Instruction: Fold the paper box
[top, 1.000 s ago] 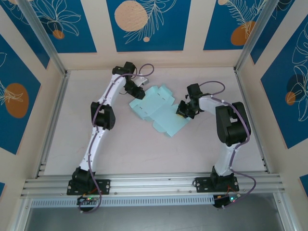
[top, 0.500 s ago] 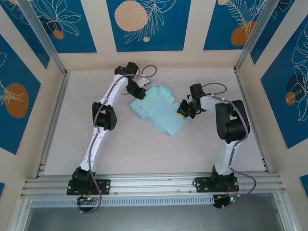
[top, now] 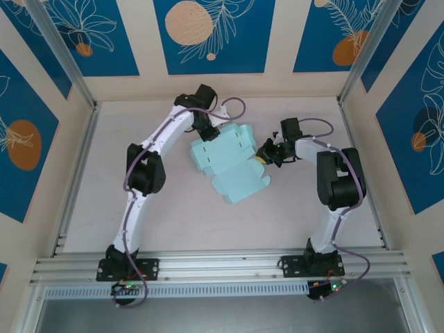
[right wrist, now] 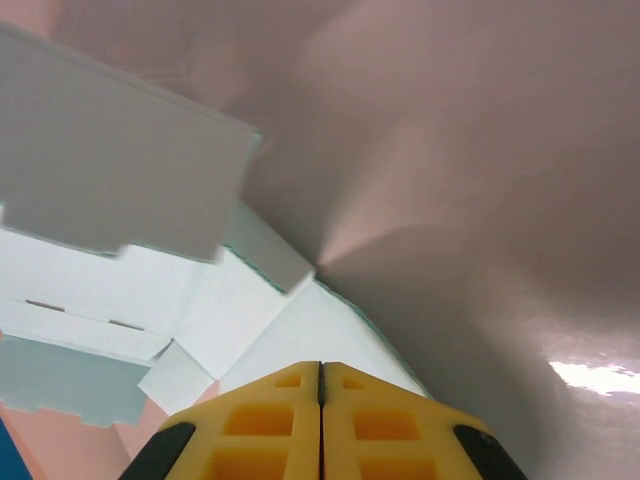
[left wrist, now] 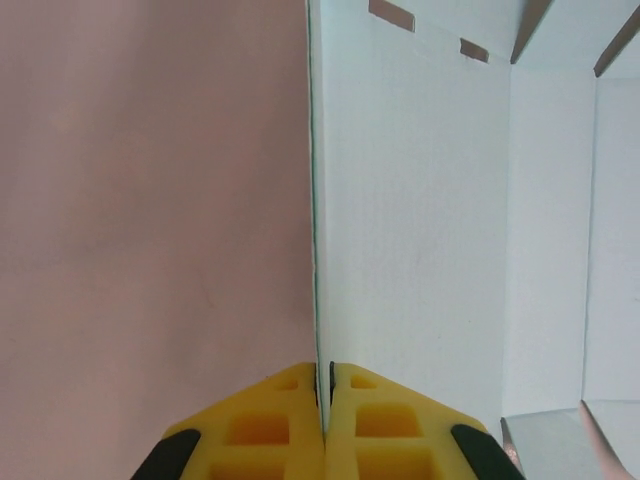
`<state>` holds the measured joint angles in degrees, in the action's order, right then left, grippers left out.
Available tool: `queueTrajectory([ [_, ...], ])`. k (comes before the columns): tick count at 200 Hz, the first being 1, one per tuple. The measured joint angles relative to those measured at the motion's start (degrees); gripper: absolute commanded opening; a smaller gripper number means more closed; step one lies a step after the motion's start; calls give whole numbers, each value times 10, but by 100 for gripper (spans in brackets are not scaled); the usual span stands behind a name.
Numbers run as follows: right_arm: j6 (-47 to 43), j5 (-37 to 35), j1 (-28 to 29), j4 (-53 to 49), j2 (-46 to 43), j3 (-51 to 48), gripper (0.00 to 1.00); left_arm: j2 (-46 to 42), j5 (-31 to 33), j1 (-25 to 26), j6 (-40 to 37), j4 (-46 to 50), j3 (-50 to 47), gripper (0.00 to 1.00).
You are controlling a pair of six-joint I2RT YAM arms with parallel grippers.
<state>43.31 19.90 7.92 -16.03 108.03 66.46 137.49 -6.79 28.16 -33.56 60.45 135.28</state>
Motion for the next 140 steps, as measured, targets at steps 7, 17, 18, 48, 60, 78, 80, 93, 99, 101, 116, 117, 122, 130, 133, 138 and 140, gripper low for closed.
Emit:
queueTrajectory([
  [7,2,1,1,7,-2,-4,9,-7,9,4,-2,-13,-14,0],
  [17,4,1,4,16,-3,-13,9,-19,23,9,-7,-32,-37,0],
  [18,4,1,5,16,-3,-14,9,-19,23,9,-7,-33,-39,0],
  [48,8,-2,17,24,-4,-47,9,-43,54,18,-16,-82,-104,0],
  [60,8,-4,19,27,-6,-61,10,-54,63,20,-17,-100,-127,0],
  [78,8,-4,12,32,-7,-79,10,-81,73,23,-24,-131,-172,0],
  [80,8,-4,12,32,-7,-80,9,-85,74,23,-25,-136,-177,0],
  [93,8,-4,6,35,-7,-87,9,-112,78,28,-29,-165,-216,0],
  [99,8,-3,6,39,-7,-89,9,-126,79,31,-31,-178,-234,0],
  [101,8,-3,6,41,-7,-89,9,-132,80,32,-30,-185,-242,0],
  [116,10,-1,5,55,-7,-96,9,-176,83,41,-39,-229,-303,0],
  [117,11,0,5,57,-7,-97,9,-178,83,42,-40,-231,-306,0],
  [122,13,1,5,63,-8,-100,9,-194,84,45,-44,-250,-331,0],
  [130,16,4,5,72,-8,-104,9,-219,86,50,-50,-276,-369,0],
  [133,17,5,5,75,-9,-106,10,-231,87,53,-53,-289,-386,0],
  [138,19,7,5,79,-10,-109,9,-247,88,57,-57,-308,-412,0],
  [140,19,7,5,81,-10,-110,9,-254,89,59,-59,-317,-424,0],
])
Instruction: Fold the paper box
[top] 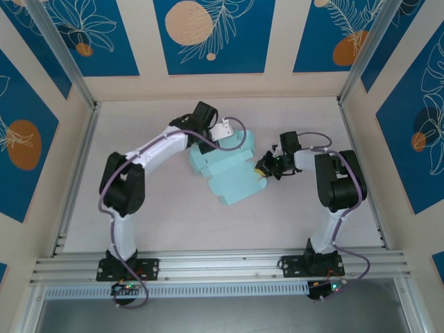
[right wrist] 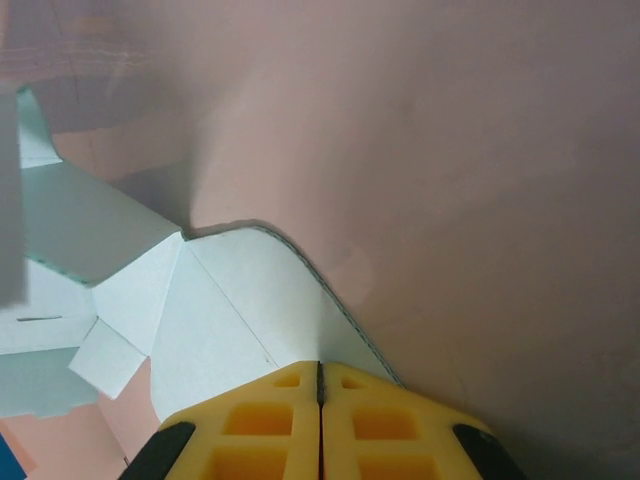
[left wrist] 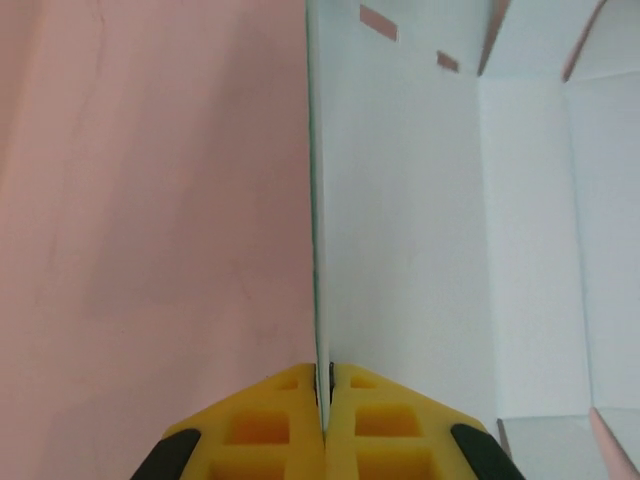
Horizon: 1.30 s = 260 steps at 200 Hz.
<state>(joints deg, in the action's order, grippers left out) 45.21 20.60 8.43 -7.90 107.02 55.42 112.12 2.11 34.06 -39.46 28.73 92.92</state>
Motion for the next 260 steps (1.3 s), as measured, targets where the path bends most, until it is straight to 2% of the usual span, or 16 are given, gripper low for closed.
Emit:
queueTrajectory([
  [24,4,5,0,8,-3,-5,9,-64,21,23,-17,-103,-119,0],
  [40,5,6,0,8,-3,-5,9,-84,61,46,-37,-164,-167,0],
  [74,7,6,0,9,-3,-6,10,-67,120,86,-80,-223,-172,0],
  [107,6,4,-2,-3,-14,-6,10,-39,169,101,-118,-261,-172,0],
  [174,1,6,-20,-23,-111,-23,11,-11,188,101,-137,-248,-154,0],
  [205,-20,-14,-23,-52,-173,-23,29,-5,192,101,-139,-244,-153,0],
  [220,-38,-40,-23,-77,-195,-17,34,-5,194,101,-144,-246,-153,0],
  [260,-84,-84,-26,-125,-196,23,50,-5,198,104,-163,-271,-158,0],
])
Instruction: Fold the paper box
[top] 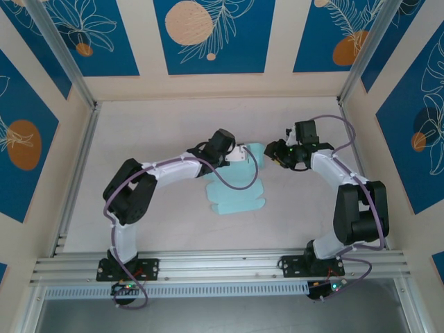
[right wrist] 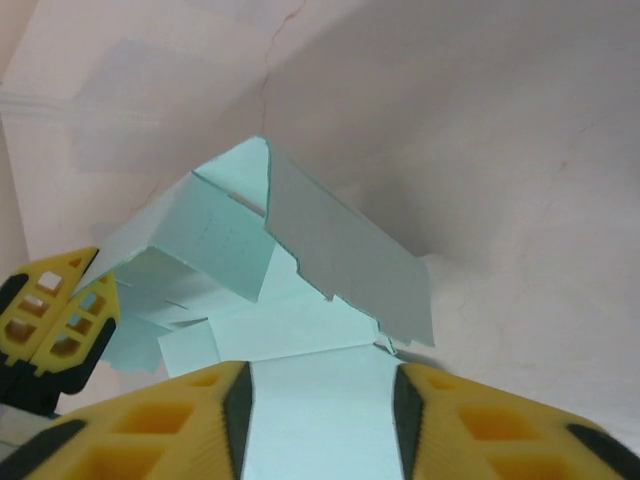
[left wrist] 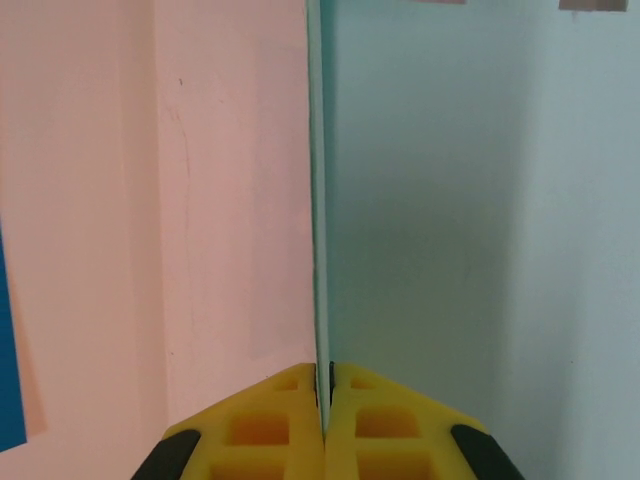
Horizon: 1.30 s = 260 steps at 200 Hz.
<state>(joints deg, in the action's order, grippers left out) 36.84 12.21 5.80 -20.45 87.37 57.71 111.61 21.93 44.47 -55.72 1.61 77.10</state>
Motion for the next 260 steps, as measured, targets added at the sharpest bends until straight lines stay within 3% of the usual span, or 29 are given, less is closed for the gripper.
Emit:
queueTrajectory([
  [50,0,35,-38,3,43,27,50,-5,21,16,-39,-104,-68,0],
  [99,40,132,-103,50,120,37,38,-24,30,20,-67,-170,-96,0],
  [150,52,197,-71,73,216,50,35,-24,48,25,-83,-205,-101,0],
  [260,33,201,-38,78,196,47,32,-24,67,26,-94,-221,-103,0],
])
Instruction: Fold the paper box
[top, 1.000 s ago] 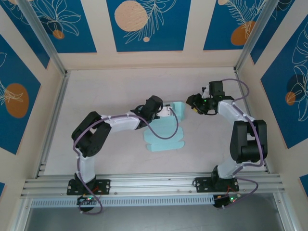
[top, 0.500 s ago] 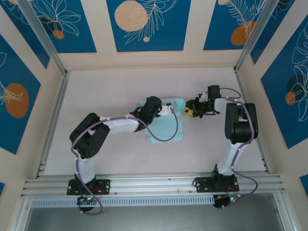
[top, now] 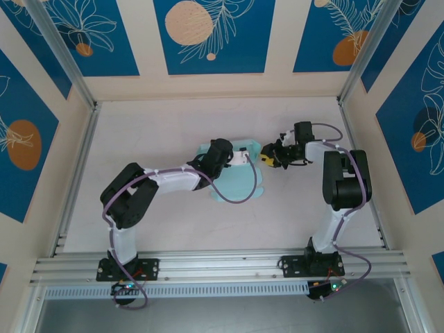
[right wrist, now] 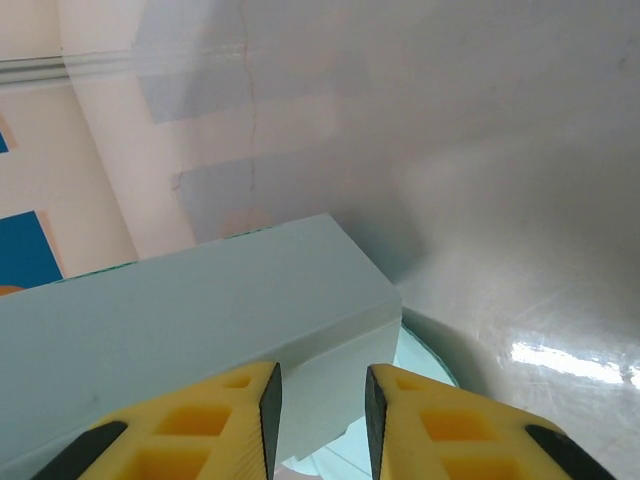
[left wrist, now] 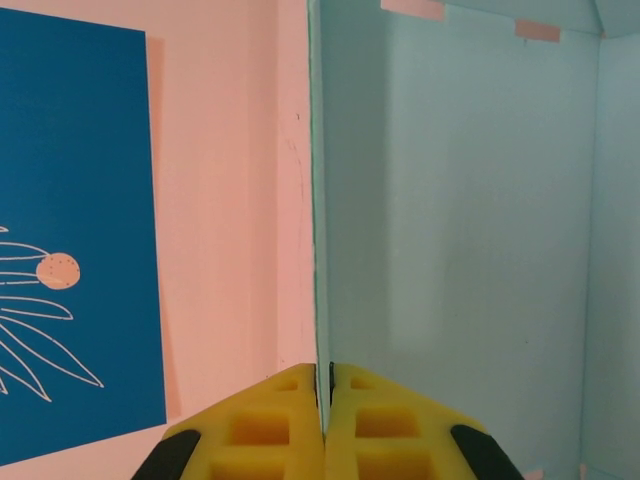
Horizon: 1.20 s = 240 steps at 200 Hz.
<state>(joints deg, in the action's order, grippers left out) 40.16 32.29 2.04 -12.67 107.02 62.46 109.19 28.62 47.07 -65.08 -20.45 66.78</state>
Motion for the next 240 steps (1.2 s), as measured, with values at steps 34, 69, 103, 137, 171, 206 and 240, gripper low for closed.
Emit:
queueTrajectory([
  [34,-24,-21,23,1,-3,0,32,2,0,0,0,-2,-2,0],
  [69,-42,-28,35,15,-6,-5,32,5,0,0,-5,-21,-18,0],
  [103,-67,-56,43,32,-20,-15,33,13,2,0,-23,-55,-30,0],
  [137,-95,-76,61,58,-24,-22,34,26,9,-1,-34,-85,-34,0],
  [171,-111,-97,69,82,-32,-33,34,32,11,-3,-40,-98,-34,0],
  [206,-115,-107,72,123,-40,-59,37,32,8,-4,-39,-98,-34,0],
  [240,-115,-116,75,163,-52,-87,38,32,0,-7,-40,-102,-36,0],
])
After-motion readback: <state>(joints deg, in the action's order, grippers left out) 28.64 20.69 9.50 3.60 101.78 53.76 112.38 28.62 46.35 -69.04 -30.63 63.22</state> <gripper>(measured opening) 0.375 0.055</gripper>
